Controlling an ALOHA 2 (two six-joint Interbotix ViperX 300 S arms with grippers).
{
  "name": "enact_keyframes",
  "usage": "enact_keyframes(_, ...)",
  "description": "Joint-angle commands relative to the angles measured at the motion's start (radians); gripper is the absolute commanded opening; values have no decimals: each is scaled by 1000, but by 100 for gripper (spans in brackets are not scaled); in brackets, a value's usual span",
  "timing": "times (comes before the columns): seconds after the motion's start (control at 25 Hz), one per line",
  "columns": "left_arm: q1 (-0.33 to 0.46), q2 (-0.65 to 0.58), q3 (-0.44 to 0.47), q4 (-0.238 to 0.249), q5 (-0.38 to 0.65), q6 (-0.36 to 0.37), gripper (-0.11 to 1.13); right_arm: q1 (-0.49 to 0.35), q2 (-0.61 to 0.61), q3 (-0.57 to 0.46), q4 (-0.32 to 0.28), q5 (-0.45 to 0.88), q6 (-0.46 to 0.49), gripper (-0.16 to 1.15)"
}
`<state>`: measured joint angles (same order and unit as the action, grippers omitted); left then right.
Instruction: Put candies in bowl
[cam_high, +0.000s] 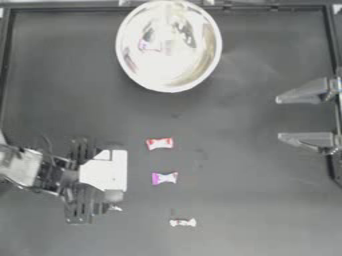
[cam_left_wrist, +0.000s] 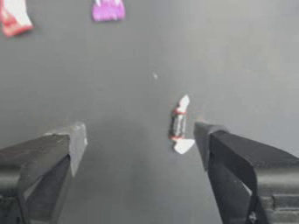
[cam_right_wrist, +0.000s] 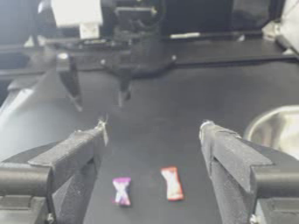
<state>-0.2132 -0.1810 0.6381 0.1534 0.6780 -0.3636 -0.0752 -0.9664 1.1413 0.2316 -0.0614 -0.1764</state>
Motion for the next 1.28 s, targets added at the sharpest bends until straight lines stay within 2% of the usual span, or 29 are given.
enact_keyframes(0.04,-14,21,-23,-3,-6,-14,103,2,5,-11,3,-9,2,95)
enact_keyframes(0.52,-60,153,-44,-21,-52,-40,103,15,5,-8,3,-25,15,95)
enact_keyframes(1.28,-49,253,-12,-25,-92,-48,102,44,5,-8,3,-46,17,95)
